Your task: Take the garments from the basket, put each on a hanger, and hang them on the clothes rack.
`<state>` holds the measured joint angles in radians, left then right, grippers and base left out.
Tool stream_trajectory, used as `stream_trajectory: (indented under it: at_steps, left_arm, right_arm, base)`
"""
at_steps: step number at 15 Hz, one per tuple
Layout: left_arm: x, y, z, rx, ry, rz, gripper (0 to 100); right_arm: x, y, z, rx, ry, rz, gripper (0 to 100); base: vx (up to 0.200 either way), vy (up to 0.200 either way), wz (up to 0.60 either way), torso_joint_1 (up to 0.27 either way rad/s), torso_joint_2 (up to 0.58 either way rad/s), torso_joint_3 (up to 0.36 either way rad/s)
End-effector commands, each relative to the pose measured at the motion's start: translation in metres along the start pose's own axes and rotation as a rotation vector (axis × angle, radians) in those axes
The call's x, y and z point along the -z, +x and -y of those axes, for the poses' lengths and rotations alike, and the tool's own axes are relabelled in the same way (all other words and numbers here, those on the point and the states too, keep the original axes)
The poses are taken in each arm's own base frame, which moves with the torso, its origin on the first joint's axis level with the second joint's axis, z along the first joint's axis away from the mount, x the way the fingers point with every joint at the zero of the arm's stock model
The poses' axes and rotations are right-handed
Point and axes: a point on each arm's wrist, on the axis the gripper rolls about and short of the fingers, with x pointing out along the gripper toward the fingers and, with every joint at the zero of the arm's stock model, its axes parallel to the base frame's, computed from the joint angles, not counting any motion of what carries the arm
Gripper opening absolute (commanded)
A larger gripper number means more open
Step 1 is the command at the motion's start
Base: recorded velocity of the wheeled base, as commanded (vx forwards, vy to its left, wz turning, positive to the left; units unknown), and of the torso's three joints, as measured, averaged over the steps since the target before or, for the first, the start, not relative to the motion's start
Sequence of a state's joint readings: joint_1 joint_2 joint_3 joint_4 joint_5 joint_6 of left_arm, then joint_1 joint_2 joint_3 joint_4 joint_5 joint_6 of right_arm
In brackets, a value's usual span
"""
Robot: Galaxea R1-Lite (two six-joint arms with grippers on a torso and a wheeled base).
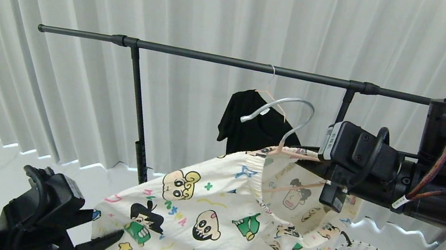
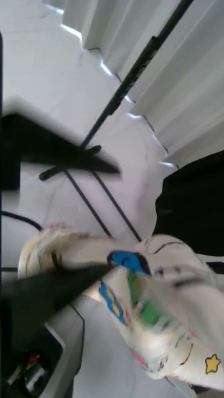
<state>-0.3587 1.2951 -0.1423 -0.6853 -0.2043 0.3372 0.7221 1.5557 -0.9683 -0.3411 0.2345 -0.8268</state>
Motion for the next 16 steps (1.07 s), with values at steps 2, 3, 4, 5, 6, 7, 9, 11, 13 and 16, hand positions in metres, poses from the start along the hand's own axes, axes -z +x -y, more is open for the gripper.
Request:
stream_trajectory:
  at_steps: [2,3,4,5,6,7,9,11,13,16]
  left_arm:
    - [0.011,0.005,-0.011,-0.082,-0.071,-0.076,0]
    - [0.013,0.005,-0.015,-0.106,-0.085,-0.091,0]
    - [0.017,0.005,-0.023,-0.146,-0.110,-0.114,0]
    - [0.019,0.005,-0.026,-0.166,-0.119,-0.126,0]
    - [0.021,0.004,-0.026,-0.166,-0.120,-0.132,0]
    - [0.022,0.004,-0.025,-0.163,-0.118,-0.139,0]
    - [0.023,0.005,-0.024,-0.156,-0.066,-0.149,0]
    - [0.022,0.005,-0.025,-0.161,-0.047,-0.145,0]
    - [0.021,0.003,-0.025,-0.165,-0.049,-0.136,100]
    - [0.018,0.000,-0.026,-0.180,-0.061,-0.114,100]
  right_arm:
    - [0.000,-0.002,0.001,0.010,0.022,-0.002,0]
    - [0.001,-0.002,0.002,0.016,0.027,-0.002,0]
    - [0.002,-0.003,0.007,0.050,0.032,-0.002,0]
    - [0.004,-0.003,0.010,0.075,0.040,-0.007,0]
    - [0.005,-0.004,0.012,0.090,0.056,-0.009,0]
    - [0.005,-0.004,0.013,0.107,0.073,-0.012,0]
    - [0.005,-0.004,0.014,0.118,0.079,-0.014,0]
    - [0.005,-0.004,0.013,0.118,0.080,-0.016,0]
    - [0.005,-0.004,0.013,0.117,0.080,-0.017,0]
    - [0.010,-0.011,0.014,0.146,0.087,-0.051,0]
  base:
    - [0.000,0.000,0.00,0.000,0.00,0.000]
    - [0.000,0.000,0.00,0.000,0.00,0.000]
    - [0.000,0.000,0.00,0.000,0.00,0.000]
    - [0.000,0.000,0.00,0.000,0.00,0.000]
    - [0.000,0.000,0.00,0.000,0.00,0.000]
    - [0.000,0.000,0.00,0.000,0.00,0.000]
    - [0.000,0.000,0.00,0.000,0.00,0.000]
    - [0.000,0.000,0.00,0.000,0.00,0.000]
    - [0.000,0.000,0.00,0.000,0.00,0.000]
    - [0.000,0.000,0.00,0.000,0.00,0.000]
